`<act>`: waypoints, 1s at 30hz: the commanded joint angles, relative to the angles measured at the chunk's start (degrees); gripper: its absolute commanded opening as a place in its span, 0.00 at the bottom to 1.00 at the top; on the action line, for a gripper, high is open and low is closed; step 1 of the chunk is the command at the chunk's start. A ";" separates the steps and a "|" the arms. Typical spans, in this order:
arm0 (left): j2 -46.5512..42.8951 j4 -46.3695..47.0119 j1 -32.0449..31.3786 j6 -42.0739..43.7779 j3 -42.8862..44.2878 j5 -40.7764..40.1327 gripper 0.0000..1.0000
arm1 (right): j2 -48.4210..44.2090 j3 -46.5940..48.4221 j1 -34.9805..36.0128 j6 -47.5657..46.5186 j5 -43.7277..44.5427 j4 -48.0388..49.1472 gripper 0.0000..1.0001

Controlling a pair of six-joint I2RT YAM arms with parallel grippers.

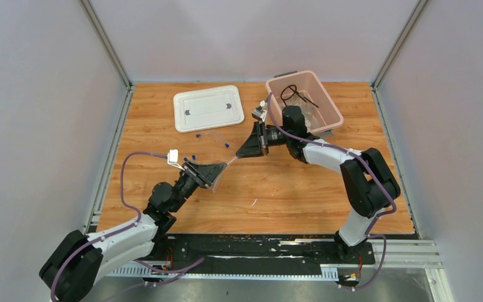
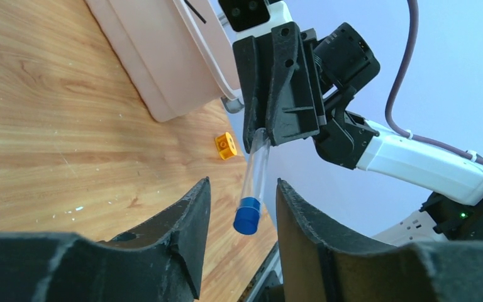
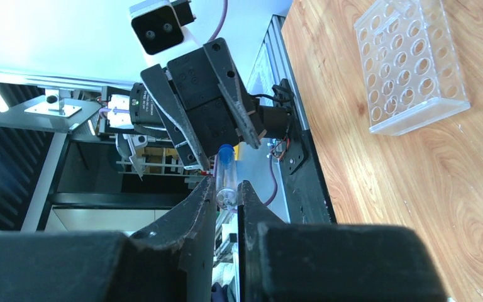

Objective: Organize the chemistry lab equipment
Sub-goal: Pick up the test tube at the center of the board.

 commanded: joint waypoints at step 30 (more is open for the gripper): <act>-13.36 -28.45 -0.02 14.83 9.68 -2.62 0.00 | 1.91 9.59 -0.21 -23.46 -5.87 -16.22 0.71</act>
